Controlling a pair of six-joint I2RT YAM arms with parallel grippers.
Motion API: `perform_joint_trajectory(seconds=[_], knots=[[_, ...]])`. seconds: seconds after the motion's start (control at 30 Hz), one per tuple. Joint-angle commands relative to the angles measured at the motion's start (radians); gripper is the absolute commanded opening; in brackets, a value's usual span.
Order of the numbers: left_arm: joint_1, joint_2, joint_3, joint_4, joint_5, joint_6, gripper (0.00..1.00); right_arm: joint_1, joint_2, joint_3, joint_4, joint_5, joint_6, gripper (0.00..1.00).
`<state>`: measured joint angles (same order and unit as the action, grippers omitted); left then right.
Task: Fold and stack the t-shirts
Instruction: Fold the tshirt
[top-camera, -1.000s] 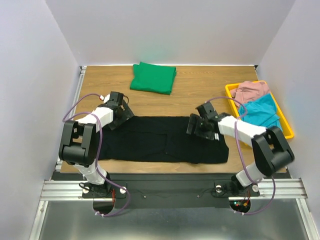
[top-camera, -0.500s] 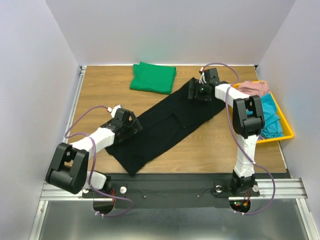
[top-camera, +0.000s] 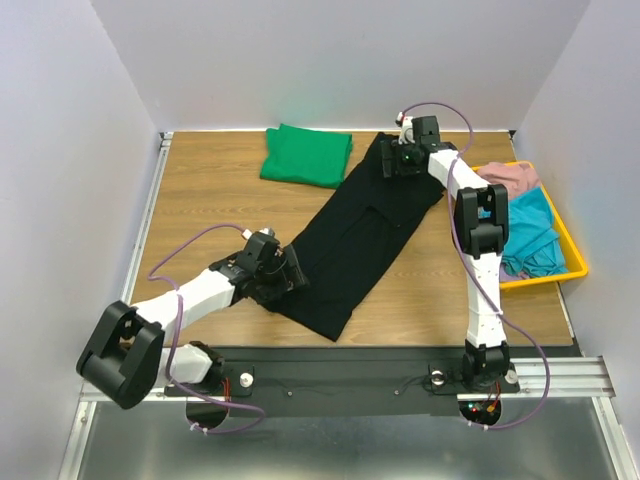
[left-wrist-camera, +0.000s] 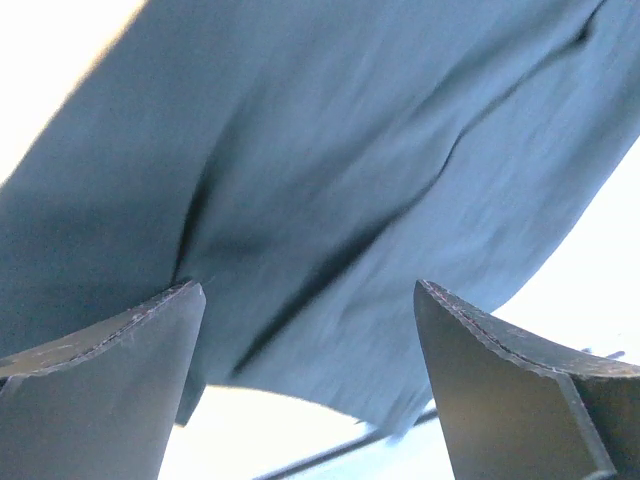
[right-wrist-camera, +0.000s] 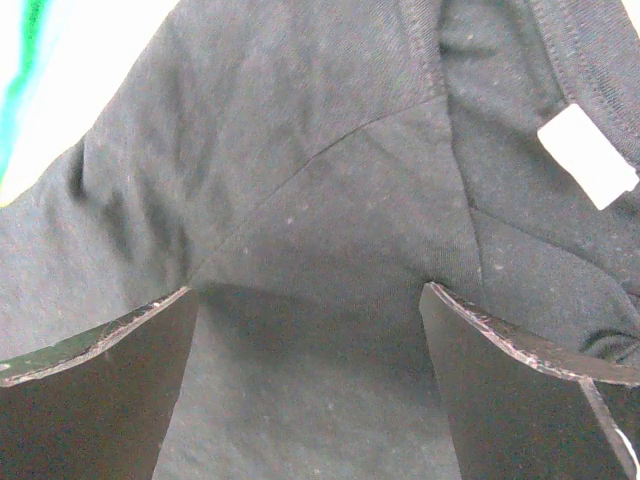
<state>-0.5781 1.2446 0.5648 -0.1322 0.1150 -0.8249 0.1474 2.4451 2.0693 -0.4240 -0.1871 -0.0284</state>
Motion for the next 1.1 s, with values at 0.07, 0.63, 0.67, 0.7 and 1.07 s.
perform_joint_trajectory(seconds=[0.07, 0.63, 0.67, 0.7, 1.07], knots=[[-0.014, -0.157, 0.052, -0.204, -0.038, 0.055, 0.98, -0.042, -0.041, 0.055, -0.159, 0.026, -0.079, 1.0], [0.306, -0.191, 0.066, -0.258, -0.239, 0.027, 0.99, 0.503, -0.65, -0.56, -0.121, 0.326, 0.099, 1.0], [0.314, -0.192, 0.046, -0.242, -0.201, 0.032, 0.98, 0.586, -0.665, -0.59, -0.114, 0.359, 0.145, 1.0], [0.314, -0.186, 0.035, -0.23, -0.195, 0.027, 0.98, 0.627, -0.681, -0.619, -0.111, 0.374, 0.171, 1.0], [0.316, -0.102, -0.057, -0.093, -0.144, 0.027, 0.86, 1.115, -0.687, -0.831, -0.113, 0.463, 0.32, 1.0]])
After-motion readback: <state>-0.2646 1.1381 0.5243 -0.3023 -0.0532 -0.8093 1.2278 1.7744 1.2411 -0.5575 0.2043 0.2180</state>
